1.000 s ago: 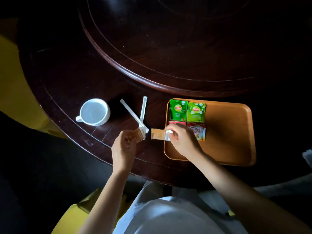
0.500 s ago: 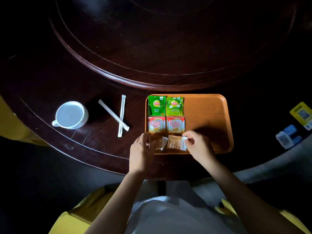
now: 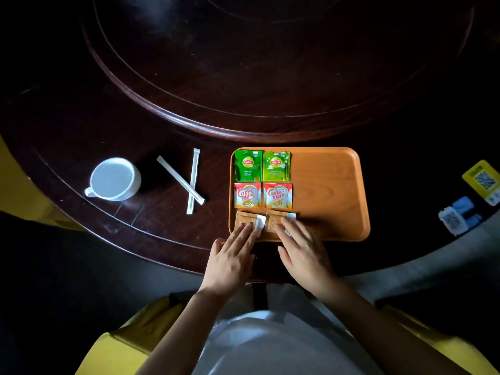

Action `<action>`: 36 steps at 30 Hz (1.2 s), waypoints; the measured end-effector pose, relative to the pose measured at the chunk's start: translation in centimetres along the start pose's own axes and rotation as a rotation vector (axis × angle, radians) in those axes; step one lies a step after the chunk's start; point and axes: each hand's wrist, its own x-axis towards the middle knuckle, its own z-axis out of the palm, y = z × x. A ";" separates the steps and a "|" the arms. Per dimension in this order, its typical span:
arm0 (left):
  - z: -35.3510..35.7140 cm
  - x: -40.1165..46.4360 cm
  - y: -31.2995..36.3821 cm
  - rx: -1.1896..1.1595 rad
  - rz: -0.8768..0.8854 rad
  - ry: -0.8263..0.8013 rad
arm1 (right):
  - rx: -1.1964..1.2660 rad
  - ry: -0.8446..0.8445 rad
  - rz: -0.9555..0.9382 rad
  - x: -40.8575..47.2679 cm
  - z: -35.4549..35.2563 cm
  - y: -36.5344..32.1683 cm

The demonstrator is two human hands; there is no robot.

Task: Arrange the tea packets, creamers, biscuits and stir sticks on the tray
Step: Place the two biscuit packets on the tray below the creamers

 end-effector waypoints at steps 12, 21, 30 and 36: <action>0.0 0.5 1.5 0.105 -0.114 -0.046 | -0.002 -0.059 -0.049 0.0 -0.4 0.9; 0.2 0.3 1.2 0.138 -0.081 -0.004 | -0.020 -0.082 -0.085 -0.5 -0.5 1.2; -1.1 0.2 0.2 -0.060 -0.073 0.266 | 0.133 0.134 -0.075 0.9 -1.3 0.6; -4.6 1.1 -5.3 -0.254 -0.609 0.485 | 0.325 0.090 -0.032 7.5 -2.0 -4.1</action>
